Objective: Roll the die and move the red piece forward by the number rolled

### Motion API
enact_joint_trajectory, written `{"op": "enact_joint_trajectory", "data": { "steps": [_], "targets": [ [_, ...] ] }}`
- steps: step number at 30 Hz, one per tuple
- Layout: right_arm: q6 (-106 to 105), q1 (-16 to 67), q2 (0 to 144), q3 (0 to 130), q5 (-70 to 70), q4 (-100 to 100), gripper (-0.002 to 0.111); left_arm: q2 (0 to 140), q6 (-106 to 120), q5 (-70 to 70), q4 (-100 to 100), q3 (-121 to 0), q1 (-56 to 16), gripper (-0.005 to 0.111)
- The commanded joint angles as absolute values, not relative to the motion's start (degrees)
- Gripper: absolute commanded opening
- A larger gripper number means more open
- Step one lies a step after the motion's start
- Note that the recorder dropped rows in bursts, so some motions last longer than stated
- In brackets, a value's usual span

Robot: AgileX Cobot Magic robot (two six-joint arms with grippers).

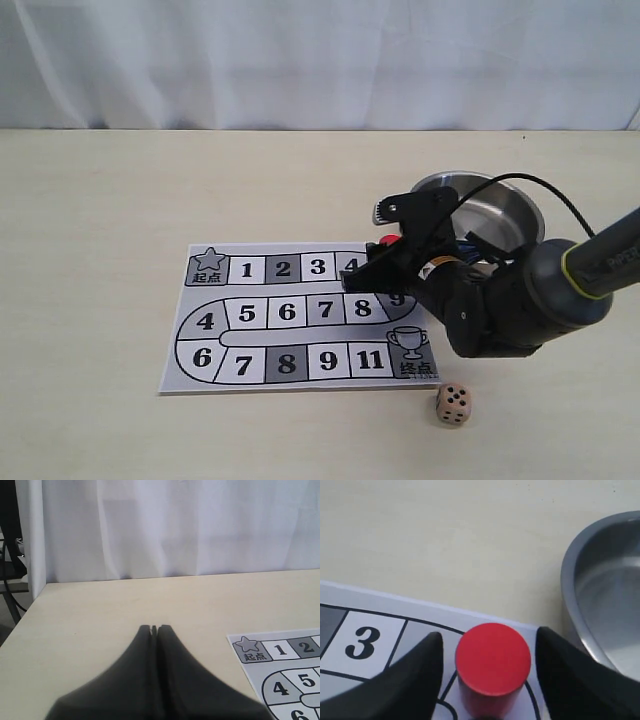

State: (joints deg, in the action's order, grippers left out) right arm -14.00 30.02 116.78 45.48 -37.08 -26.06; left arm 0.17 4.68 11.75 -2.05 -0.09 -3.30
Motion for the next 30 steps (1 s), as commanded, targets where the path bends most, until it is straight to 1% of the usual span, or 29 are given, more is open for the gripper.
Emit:
{"op": "enact_joint_trajectory", "data": {
  "steps": [1,4,7,14,25,27,30],
  "targets": [
    [-14.1,30.0,117.1,45.2,-37.6,-26.3,0.063,0.0,4.9,11.2,-2.1,0.0,-3.3,0.000],
    [-14.1,30.0,117.1,45.2,-37.8,-26.3,0.069,0.0,4.9,11.2,-2.1,0.0,-3.3,0.000],
    [-14.1,30.0,117.1,45.2,-37.8,-26.3,0.072,0.0,4.9,11.2,-2.1,0.0,-3.3,0.000],
    [-14.1,30.1,114.3,45.2,-37.9,-26.3,0.072,0.0,4.9,11.2,-2.1,0.0,-3.3,0.000],
    [-18.1,30.0,105.2,45.3,-37.2,-27.2,0.071,0.0,4.9,11.2,-2.1,0.0,-3.3,0.000],
    [-21.3,30.0,104.1,45.3,-37.2,-30.0,0.066,0.0,4.9,11.2,-2.1,0.0,-3.3,0.000],
    [-27.8,30.0,102.8,45.3,-37.2,-35.0,0.051,0.0,4.9,11.2,-2.1,0.0,-3.3,0.000]
  ]
}}
